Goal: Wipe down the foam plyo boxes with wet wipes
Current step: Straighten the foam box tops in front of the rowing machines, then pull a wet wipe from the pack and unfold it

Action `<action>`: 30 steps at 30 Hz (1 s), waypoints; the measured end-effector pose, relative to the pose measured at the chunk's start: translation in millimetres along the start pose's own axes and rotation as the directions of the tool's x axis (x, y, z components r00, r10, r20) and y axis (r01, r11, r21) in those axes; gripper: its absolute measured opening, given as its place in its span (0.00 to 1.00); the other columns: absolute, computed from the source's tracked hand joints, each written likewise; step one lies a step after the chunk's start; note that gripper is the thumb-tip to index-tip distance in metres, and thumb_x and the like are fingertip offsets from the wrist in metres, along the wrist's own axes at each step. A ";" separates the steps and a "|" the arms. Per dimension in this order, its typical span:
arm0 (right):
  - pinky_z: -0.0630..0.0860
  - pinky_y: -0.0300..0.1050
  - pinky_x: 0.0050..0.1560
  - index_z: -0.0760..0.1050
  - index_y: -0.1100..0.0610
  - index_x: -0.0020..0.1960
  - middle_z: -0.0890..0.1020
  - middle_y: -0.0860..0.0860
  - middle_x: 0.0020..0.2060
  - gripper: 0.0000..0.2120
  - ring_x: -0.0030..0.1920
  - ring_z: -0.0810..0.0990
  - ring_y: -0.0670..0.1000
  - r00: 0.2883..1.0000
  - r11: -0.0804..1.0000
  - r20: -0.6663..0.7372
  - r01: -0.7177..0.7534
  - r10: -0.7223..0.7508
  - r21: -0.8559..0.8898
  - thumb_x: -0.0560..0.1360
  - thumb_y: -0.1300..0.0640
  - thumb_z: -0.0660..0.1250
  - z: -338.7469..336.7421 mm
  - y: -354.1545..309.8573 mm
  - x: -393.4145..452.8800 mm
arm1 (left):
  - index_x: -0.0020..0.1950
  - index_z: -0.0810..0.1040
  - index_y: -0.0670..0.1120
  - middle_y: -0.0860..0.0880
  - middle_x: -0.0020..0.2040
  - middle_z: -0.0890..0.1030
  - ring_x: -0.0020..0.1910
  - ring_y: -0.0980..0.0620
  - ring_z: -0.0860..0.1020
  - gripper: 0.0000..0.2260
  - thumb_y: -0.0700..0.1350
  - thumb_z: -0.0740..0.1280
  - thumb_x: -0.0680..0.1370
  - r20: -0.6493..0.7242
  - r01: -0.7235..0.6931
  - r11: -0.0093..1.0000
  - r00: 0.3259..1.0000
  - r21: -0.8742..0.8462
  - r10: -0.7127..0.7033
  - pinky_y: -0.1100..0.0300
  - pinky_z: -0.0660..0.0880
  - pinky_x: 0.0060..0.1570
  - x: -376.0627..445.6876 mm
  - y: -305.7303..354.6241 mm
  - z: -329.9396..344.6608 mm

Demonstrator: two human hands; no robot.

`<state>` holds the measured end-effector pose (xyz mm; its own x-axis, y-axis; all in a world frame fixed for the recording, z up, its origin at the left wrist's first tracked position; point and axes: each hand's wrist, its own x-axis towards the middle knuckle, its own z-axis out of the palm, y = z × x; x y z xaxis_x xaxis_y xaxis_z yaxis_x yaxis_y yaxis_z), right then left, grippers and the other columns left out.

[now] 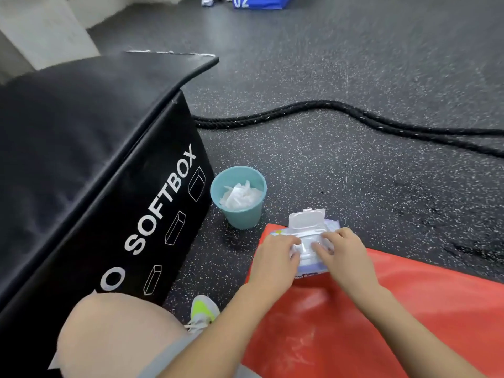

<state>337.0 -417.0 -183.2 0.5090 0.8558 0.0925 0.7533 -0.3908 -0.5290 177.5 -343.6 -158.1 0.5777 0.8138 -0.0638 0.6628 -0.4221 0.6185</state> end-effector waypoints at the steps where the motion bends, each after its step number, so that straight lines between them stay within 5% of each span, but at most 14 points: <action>1: 0.76 0.52 0.41 0.83 0.59 0.46 0.75 0.53 0.38 0.08 0.40 0.77 0.59 1.000 1.000 -0.008 -0.004 0.004 0.011 0.71 0.55 0.77 2.4 1.3 -0.1 | 0.61 0.82 0.51 0.49 0.55 0.83 0.59 0.47 0.75 0.12 0.45 0.66 0.79 -0.013 -0.025 1.000 1.000 0.019 0.025 0.51 0.73 0.59 3.7 0.5 3.0; 7: 0.73 0.50 0.40 0.82 0.59 0.43 0.75 0.53 0.37 0.07 0.39 0.76 0.57 0.999 0.998 -0.007 -0.040 0.040 0.053 0.73 0.56 0.75 11.4 -1.7 -2.0 | 0.55 0.84 0.47 0.49 0.50 0.85 0.53 0.44 0.80 0.11 0.42 0.67 0.75 -0.089 -0.155 0.984 0.983 0.087 0.163 0.50 0.75 0.56 18.7 -0.7 20.7; 17: 0.67 0.43 0.42 0.82 0.53 0.43 0.81 0.45 0.37 0.03 0.42 0.79 0.49 0.962 0.940 0.102 -0.268 0.252 0.210 0.72 0.55 0.75 8.5 -5.7 9.3 | 0.63 0.81 0.52 0.49 0.54 0.79 0.54 0.45 0.78 0.14 0.44 0.69 0.77 -0.010 -0.146 0.986 0.989 0.076 0.147 0.51 0.73 0.55 34.9 4.3 25.9; 25: 0.72 0.48 0.41 0.75 0.50 0.41 0.80 0.48 0.42 0.07 0.45 0.79 0.55 0.936 0.945 0.139 -0.326 0.322 0.005 0.76 0.49 0.64 4.0 -15.1 11.4 | 0.57 0.84 0.53 0.51 0.49 0.80 0.50 0.44 0.78 0.10 0.45 0.69 0.77 -0.044 -0.157 0.983 0.986 0.098 0.162 0.51 0.74 0.49 36.2 2.3 29.4; 30: 0.62 0.45 0.39 0.68 0.47 0.35 0.76 0.45 0.36 0.11 0.39 0.72 0.49 0.947 0.952 0.152 -0.295 0.281 0.079 0.74 0.51 0.67 5.8 -26.1 4.4 | 0.58 0.84 0.54 0.50 0.50 0.79 0.51 0.46 0.75 0.24 0.58 0.53 0.73 0.085 -0.121 0.992 0.989 0.021 0.118 0.50 0.72 0.52 35.0 7.9 23.6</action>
<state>317.1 -401.1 -173.9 0.6309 0.7524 -0.1894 0.5339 -0.5981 -0.5977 214.2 -327.9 -173.9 0.6905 0.7211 -0.0566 0.5984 -0.5256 0.6047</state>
